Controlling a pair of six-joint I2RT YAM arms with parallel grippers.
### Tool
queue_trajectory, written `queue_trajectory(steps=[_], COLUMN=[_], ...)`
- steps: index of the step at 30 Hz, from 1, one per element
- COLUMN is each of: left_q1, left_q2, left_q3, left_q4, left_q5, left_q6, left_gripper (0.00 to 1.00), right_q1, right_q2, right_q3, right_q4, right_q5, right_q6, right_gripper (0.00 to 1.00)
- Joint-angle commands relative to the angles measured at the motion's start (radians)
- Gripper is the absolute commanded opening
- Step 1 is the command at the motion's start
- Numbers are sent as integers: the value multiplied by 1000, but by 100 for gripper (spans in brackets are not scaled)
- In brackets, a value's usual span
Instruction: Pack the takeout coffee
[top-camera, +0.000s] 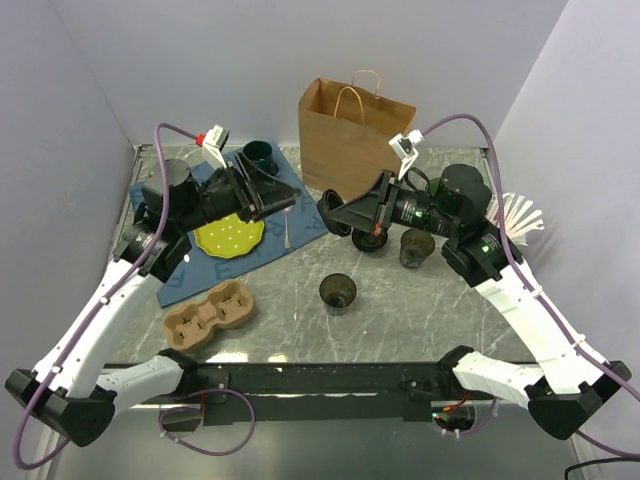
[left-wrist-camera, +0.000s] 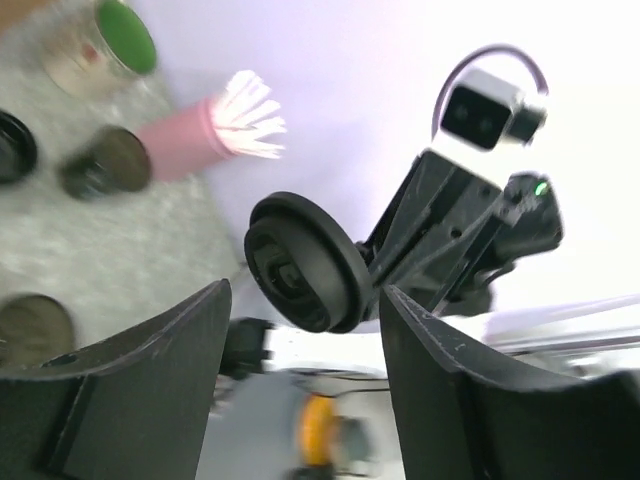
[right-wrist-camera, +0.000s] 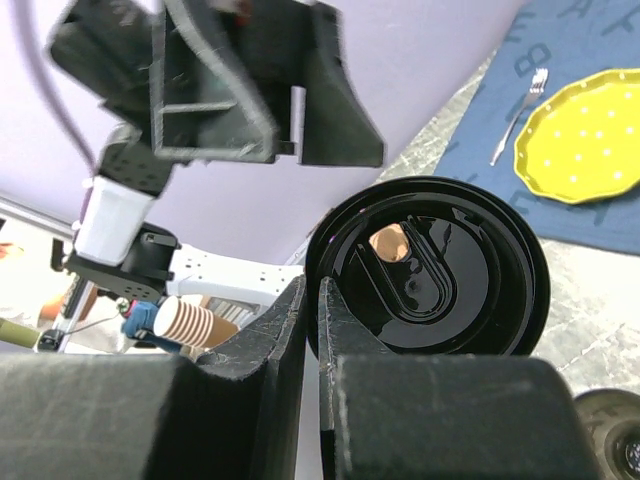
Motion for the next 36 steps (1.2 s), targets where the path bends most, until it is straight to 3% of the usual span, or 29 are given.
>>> queue_trajectory(steps=[1, 6, 17, 31, 36], left_q1=[33, 34, 10, -12, -23], left_q2=[32, 50, 60, 63, 70], left_q3=[-69, -189, -317, -292, -300], left_q4=[173, 453, 707, 499, 518], left_q5=[135, 213, 186, 196, 175], left_q6=[-367, -738, -1031, -963, -976], left_gripper=[66, 63, 58, 58, 54], right_q1=[-4, -1, 1, 20, 30], right_q2=[-42, -60, -74, -71, -79], right_q3=[-9, -38, -95, -127, -149], right_q4=[81, 109, 135, 163, 187], right_q5=[2, 9, 4, 10, 4], right_q6=[5, 13, 5, 5, 17], right_gripper=[13, 13, 13, 13, 12])
